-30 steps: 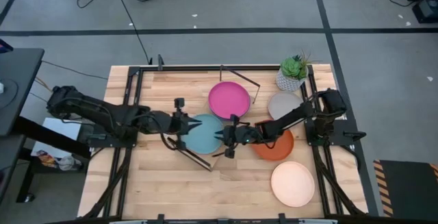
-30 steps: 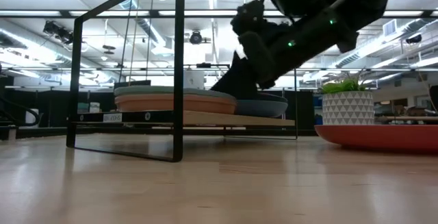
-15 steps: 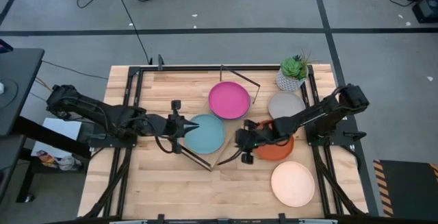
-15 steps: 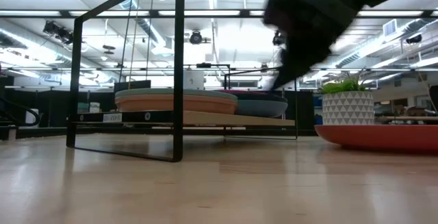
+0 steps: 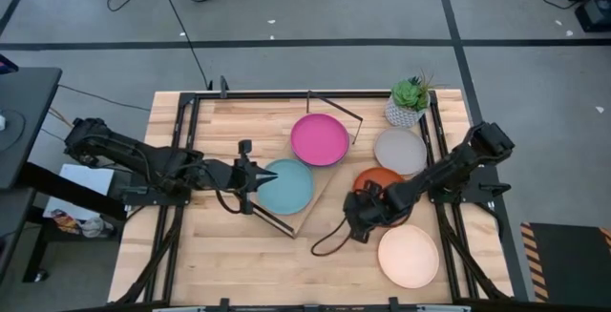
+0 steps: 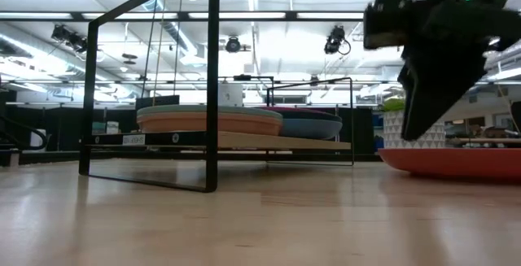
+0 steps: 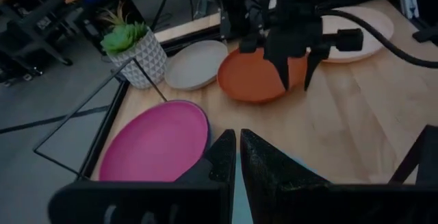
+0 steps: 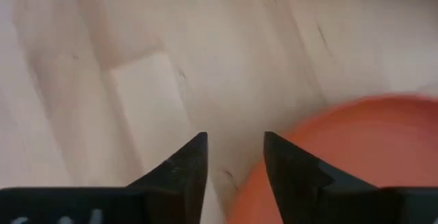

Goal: Place and stack plates onto a shelf
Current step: Stack the orange plate on top of the pink plate on the shelf

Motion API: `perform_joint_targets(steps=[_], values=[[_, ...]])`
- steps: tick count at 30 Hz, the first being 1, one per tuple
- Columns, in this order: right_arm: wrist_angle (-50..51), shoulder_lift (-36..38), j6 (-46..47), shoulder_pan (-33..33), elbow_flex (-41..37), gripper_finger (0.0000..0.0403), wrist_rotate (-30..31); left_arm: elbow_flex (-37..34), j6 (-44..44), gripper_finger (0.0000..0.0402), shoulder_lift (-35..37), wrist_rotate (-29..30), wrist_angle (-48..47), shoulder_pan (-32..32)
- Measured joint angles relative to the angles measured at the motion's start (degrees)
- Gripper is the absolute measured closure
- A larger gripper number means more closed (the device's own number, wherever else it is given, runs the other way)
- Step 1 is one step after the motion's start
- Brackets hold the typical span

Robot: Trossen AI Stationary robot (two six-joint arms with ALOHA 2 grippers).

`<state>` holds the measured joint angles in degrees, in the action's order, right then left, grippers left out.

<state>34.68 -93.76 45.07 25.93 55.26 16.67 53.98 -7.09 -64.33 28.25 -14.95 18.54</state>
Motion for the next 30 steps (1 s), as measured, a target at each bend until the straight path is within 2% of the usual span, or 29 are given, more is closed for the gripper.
perform_joint_targets(steps=[6,13,17,24,30], values=[[5.18,0.02,6.8,2.06,-0.75,0.0222,2.47,0.0,0.02,0.0372,0.01,0.0,-0.32,-0.04],[2.29,-1.36,9.26,2.12,-4.03,0.0234,-1.38,0.0,0.04,0.0372,0.0,0.0,-0.4,-0.04],[2.35,-2.8,9.08,2.14,-4.02,0.0271,-1.75,0.0,0.06,0.0372,0.0,-0.02,-0.35,-0.04],[2.92,-1.76,8.47,1.7,-3.25,0.0384,-4.15,0.0,0.11,0.0372,0.21,0.01,-0.27,1.09],[12.75,-1.01,3.64,1.6,5.04,0.0389,-5.08,0.02,-0.08,0.0372,2.27,-0.16,1.24,4.52]])
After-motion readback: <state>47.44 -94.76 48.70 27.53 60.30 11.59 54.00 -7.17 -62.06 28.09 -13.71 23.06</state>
